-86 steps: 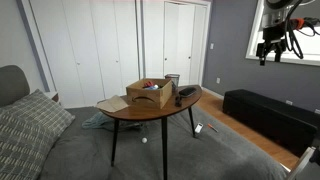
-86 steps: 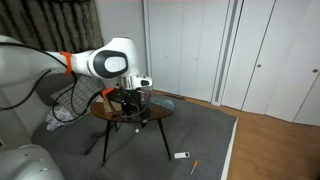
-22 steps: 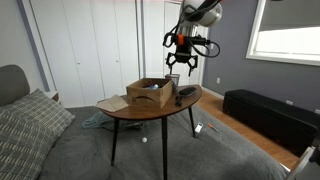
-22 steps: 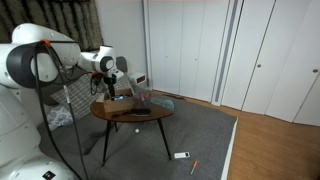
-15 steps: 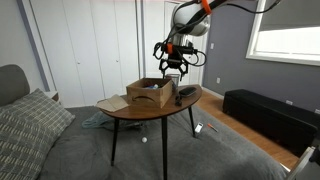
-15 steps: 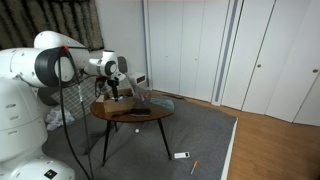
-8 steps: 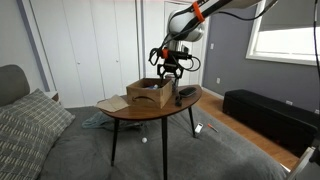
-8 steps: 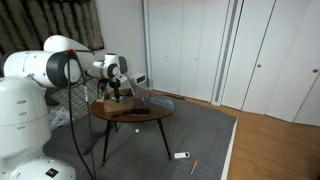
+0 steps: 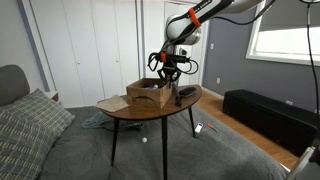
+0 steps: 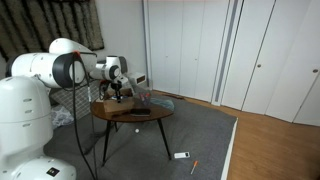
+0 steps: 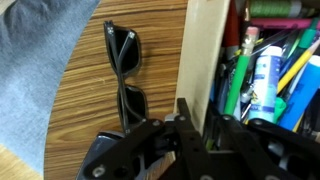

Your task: Pick up the cardboard box and slightly move it to the left of the table

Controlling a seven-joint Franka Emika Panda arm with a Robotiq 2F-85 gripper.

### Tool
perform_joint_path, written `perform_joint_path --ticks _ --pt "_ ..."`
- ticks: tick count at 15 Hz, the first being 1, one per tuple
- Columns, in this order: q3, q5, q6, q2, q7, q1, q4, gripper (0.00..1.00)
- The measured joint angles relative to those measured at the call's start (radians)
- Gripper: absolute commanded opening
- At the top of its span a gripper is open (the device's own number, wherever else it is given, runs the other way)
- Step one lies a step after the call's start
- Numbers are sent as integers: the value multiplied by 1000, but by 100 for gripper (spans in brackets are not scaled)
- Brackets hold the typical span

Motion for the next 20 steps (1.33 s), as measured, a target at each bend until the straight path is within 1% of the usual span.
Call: perform_joint_path --ticks 1,3,4,5,6,7,8,10,15,20 --pt "-2 -6 -1 7 1 5 6 7" --pt "-5 -21 -23 18 6 14 24 12" --pt "-7 -30 -42 23 8 18 35 12" --pt "-9 -39 -61 30 9 23 48 11" --pt "-10 -46 -80 36 9 26 60 3" --pt "-11 -52 -97 42 9 30 73 1" --pt "-12 -53 -110 49 10 32 84 0" --pt "-16 -53 -131 63 32 35 108 2" --pt "-19 -51 -170 91 150 37 156 2" --pt "-25 -50 -180 117 320 53 195 2"
